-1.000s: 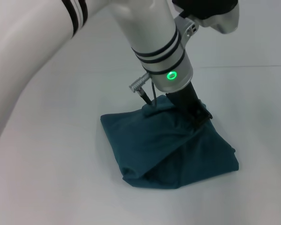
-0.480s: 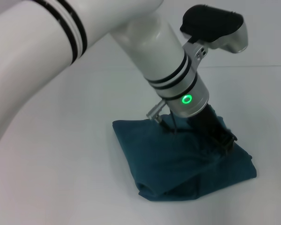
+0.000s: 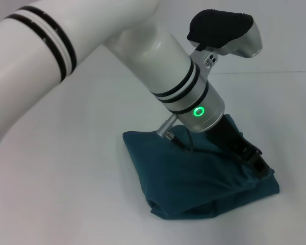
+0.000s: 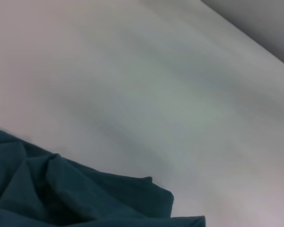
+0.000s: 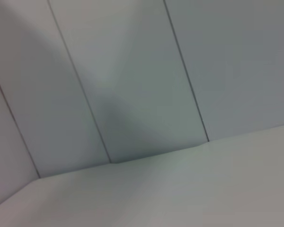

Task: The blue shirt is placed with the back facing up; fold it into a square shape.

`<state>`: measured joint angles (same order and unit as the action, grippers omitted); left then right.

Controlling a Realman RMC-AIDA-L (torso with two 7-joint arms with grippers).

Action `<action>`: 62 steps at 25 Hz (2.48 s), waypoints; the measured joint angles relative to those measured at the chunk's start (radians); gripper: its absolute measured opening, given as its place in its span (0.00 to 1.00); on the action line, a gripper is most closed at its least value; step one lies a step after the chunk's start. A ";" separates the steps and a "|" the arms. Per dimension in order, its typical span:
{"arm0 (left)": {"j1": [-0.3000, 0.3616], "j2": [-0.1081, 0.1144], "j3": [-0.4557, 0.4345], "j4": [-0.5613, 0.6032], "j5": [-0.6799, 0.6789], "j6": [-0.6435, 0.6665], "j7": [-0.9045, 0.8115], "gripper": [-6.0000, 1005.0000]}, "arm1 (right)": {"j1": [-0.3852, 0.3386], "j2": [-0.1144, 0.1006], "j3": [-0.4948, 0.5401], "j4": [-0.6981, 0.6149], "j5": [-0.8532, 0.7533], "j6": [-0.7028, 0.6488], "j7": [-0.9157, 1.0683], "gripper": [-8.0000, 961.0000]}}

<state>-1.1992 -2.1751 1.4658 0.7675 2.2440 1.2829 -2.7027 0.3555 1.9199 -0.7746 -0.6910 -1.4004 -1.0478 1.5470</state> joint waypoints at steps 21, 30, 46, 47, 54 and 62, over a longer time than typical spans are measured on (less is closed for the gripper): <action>0.723 0.006 -0.282 0.469 -0.134 0.106 0.618 0.93 | 0.290 0.134 -0.141 -0.686 -0.895 -0.415 0.684 0.01; 0.729 0.013 -0.477 0.235 -0.172 0.257 0.936 0.93 | 0.592 0.196 -0.425 -0.658 -1.279 -0.591 0.932 0.15; 0.688 0.015 -0.486 0.127 -0.174 0.203 0.815 0.93 | 0.614 0.196 -0.712 -0.508 -1.250 -0.436 1.158 0.75; 0.688 0.014 -0.481 0.127 -0.172 0.198 0.795 0.93 | 0.616 0.194 -0.744 -0.494 -1.256 -0.413 1.175 0.79; 0.691 0.012 -0.457 0.123 -0.130 0.176 0.700 0.92 | 0.622 0.196 -0.802 -0.458 -1.283 -0.355 1.213 0.78; 0.690 0.011 -0.451 0.098 -0.119 0.167 0.700 0.92 | 0.631 0.198 -0.908 -0.412 -1.339 -0.299 1.307 0.78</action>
<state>-0.5093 -2.1642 1.0147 0.8654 2.1246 1.4501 -2.0025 0.9867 2.1182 -1.6827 -1.1033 -2.7397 -1.3468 2.8536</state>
